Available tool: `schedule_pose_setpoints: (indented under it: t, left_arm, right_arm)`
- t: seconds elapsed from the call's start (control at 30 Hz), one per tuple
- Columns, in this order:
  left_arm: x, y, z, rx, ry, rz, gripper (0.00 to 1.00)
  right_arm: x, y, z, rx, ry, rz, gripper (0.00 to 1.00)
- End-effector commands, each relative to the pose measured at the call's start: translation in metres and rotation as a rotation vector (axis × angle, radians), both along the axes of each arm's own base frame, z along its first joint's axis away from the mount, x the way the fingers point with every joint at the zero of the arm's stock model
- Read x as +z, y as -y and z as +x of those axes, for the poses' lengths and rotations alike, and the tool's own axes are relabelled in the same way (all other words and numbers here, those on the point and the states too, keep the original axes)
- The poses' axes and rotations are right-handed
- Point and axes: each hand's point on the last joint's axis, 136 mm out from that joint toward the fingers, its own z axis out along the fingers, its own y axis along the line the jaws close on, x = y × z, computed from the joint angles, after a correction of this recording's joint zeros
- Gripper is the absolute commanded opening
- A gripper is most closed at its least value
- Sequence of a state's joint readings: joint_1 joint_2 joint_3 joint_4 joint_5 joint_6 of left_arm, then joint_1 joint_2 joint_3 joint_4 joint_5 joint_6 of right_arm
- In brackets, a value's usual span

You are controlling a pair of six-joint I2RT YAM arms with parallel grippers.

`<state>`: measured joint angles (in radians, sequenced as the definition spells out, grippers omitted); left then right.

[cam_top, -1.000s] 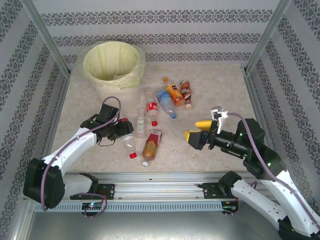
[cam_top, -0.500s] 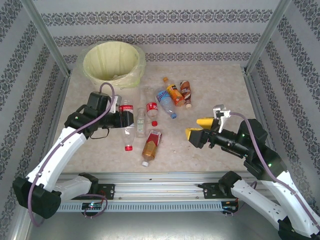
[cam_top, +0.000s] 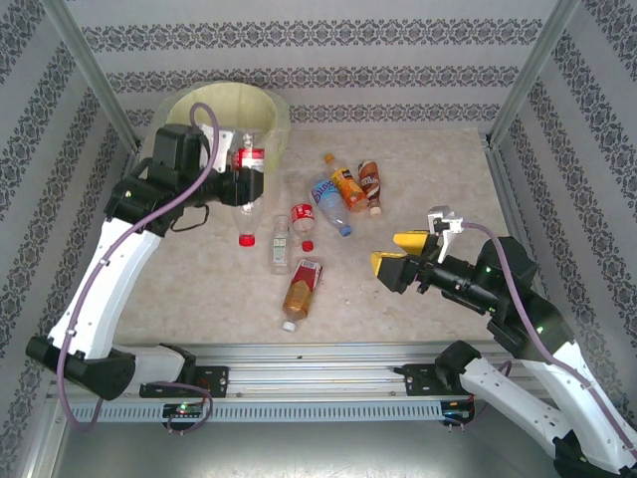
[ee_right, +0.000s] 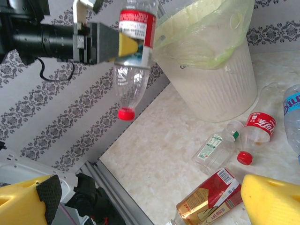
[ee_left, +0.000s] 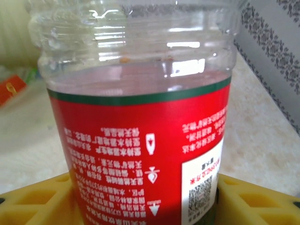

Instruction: Put the plastic bottles in the bin

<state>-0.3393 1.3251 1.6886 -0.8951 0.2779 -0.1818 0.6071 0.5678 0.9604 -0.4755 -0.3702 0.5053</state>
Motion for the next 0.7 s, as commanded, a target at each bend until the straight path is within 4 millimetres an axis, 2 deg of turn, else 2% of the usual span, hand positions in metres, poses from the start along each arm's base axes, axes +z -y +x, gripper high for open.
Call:
schedule_pose_setpoints:
  t: [0.0, 0.33, 0.47, 0.67]
  left_arm:
    - [0.016, -0.008, 0.012, 0.029, 0.039, 0.054, 0.62]
    - [0.089, -0.034, 0.072, 0.189, 0.150, -0.109, 0.59]
    - [0.105, -0.048, 0.099, 0.240, 0.171, -0.163, 0.59]
    - [0.108, -0.091, 0.143, 0.406, 0.221, -0.176, 0.57]
  right_arm:
    - [0.019, 0.003, -0.003, -0.009, 0.060, 0.018, 0.98]
    - [0.019, 0.004, -0.003, -0.013, 0.061, 0.015, 0.98]
    - [0.020, 0.005, -0.003, -0.017, 0.065, 0.017, 0.98]
    - [0.017, 0.008, -0.002, -0.036, 0.063, 0.004, 0.98]
